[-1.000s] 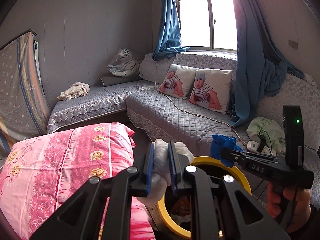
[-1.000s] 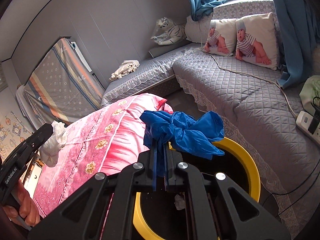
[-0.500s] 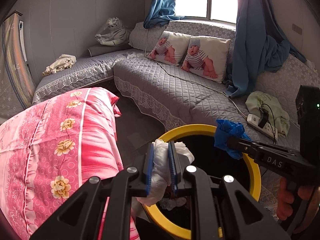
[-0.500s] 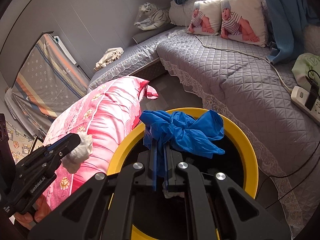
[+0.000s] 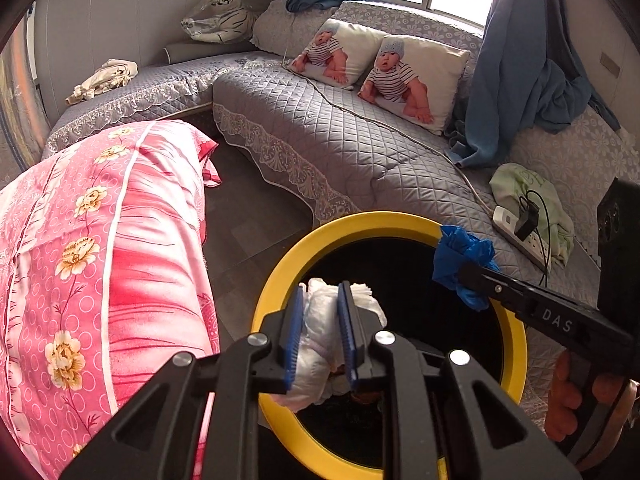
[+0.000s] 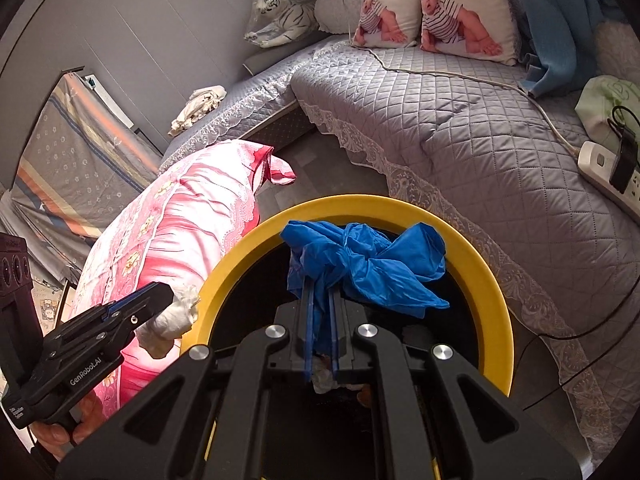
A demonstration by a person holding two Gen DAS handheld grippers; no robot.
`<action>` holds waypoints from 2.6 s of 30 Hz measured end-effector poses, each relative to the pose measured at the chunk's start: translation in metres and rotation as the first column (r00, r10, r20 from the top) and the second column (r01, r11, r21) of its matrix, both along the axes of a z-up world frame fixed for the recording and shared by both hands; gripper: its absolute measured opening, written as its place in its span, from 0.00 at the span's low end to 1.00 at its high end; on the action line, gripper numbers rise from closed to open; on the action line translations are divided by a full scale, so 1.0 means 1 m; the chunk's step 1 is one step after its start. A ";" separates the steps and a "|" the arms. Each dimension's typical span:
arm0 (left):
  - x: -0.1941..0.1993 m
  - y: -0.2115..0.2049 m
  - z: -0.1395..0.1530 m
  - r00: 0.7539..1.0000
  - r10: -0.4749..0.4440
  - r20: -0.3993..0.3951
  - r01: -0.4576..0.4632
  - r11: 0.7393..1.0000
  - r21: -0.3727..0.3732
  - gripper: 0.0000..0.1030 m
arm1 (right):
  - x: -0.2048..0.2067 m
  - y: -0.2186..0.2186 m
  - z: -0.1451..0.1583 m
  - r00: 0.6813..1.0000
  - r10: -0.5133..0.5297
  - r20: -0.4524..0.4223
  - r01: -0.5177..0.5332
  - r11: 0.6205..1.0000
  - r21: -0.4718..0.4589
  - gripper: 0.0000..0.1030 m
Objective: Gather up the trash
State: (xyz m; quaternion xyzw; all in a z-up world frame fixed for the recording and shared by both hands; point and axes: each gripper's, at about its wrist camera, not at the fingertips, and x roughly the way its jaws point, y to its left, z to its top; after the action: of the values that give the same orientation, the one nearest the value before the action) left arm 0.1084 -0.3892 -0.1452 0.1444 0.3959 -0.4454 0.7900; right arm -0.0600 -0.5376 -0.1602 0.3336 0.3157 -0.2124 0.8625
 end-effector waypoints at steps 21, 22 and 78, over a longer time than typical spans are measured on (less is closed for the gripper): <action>0.040 0.061 0.033 0.981 0.188 -0.047 -0.192 0.976 -0.107 0.47 | -0.003 0.008 0.028 0.997 -0.071 -0.008 0.070 0.994 -0.086 0.43; 0.043 0.068 0.036 0.979 0.198 -0.049 -0.202 0.972 -0.118 0.47 | -0.001 0.011 0.029 0.998 -0.066 -0.008 0.065 0.993 -0.094 0.43; -0.077 0.421 0.145 0.480 0.831 0.282 -0.719 0.557 -0.417 0.92 | 0.047 0.311 0.144 0.912 0.321 0.255 -0.132 0.820 -0.557 0.92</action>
State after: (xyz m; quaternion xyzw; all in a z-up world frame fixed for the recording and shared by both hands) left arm 0.0310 0.0320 -0.0002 -0.0504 0.1665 -0.0347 0.9841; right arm -0.0134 -0.2266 -0.0163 0.0741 0.1302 -0.1248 0.9808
